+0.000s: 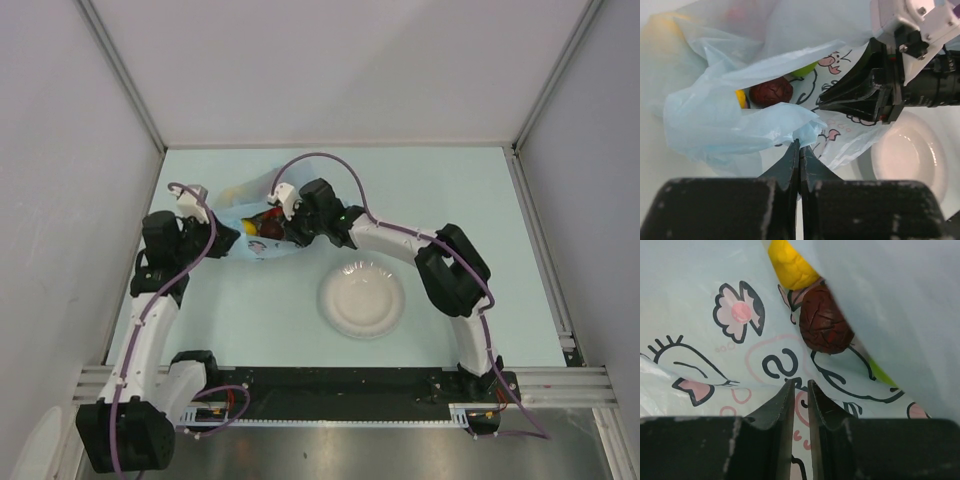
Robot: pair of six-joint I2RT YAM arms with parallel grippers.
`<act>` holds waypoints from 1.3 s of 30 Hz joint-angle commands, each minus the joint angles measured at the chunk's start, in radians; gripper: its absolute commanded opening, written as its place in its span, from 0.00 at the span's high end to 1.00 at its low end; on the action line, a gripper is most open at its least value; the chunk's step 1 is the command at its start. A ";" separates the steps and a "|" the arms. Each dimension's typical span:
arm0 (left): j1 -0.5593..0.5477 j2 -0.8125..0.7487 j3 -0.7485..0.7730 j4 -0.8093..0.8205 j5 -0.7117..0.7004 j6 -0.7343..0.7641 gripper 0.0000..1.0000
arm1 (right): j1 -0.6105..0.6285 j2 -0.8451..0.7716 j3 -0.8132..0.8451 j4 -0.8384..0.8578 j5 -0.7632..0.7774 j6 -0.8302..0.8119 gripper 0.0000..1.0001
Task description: Take the fake fruits out of the plastic bag
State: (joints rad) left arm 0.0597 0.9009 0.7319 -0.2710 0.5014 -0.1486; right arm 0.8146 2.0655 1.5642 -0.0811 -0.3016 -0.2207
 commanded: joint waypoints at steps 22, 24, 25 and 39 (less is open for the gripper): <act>-0.052 0.093 0.004 0.165 0.186 -0.032 0.97 | -0.103 0.091 0.181 0.015 0.162 0.060 0.20; -0.051 0.098 0.003 0.185 0.189 -0.043 0.97 | -0.106 0.134 0.221 -0.005 0.133 0.073 0.13; -0.052 0.099 0.004 0.185 0.189 -0.043 0.97 | -0.107 0.146 0.244 -0.008 0.122 0.076 0.09; -0.052 0.135 0.032 0.176 0.174 -0.025 0.97 | -0.104 0.182 0.260 0.024 0.033 0.008 0.45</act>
State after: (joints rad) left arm 0.0105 1.0325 0.7250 -0.1349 0.6598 -0.1982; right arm 0.7204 2.3035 1.7905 -0.0917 -0.1852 -0.1658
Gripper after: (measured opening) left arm 0.033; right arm 0.722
